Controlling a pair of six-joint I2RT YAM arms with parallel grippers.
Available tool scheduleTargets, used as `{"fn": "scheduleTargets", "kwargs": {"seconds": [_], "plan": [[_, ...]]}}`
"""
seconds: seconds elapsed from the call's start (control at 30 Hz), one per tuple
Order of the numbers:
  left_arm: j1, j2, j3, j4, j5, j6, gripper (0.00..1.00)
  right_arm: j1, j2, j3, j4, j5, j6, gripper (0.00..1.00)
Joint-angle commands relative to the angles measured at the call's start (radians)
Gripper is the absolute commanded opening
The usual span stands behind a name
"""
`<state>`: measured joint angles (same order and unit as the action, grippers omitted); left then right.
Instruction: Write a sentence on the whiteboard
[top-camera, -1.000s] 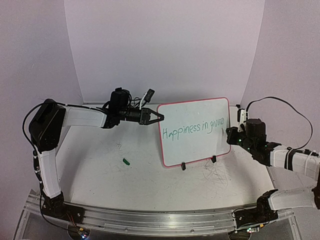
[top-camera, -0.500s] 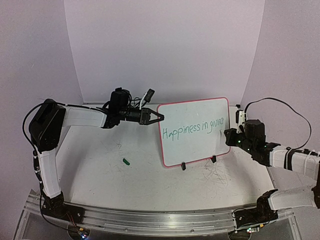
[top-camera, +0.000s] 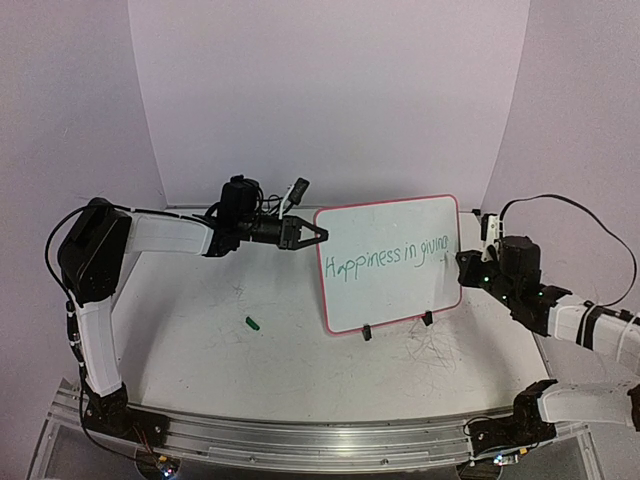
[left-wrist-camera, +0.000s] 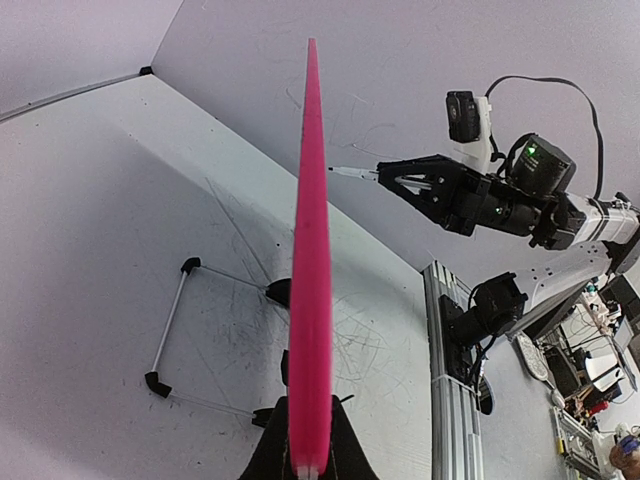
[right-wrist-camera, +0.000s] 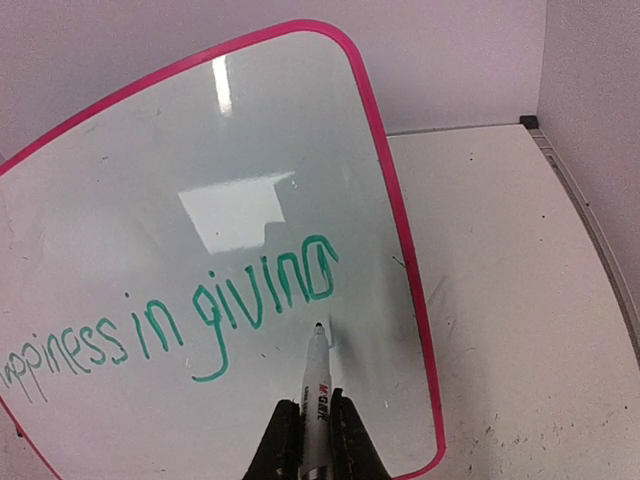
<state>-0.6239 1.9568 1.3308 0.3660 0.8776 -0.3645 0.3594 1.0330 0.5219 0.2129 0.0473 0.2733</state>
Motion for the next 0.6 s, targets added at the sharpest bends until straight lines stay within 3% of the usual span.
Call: {"fn": "scheduleTargets", "kwargs": {"seconds": [0.0, 0.57], "plan": [[-0.035, -0.033, -0.013, -0.046, 0.025, 0.026, 0.0, -0.011, 0.021, 0.057, 0.001, 0.055, -0.021, 0.0], [-0.034, -0.035, -0.012, -0.048, 0.03, 0.025, 0.0, -0.024, 0.133, 0.085, 0.089, 0.08, -0.022, 0.0]]}}
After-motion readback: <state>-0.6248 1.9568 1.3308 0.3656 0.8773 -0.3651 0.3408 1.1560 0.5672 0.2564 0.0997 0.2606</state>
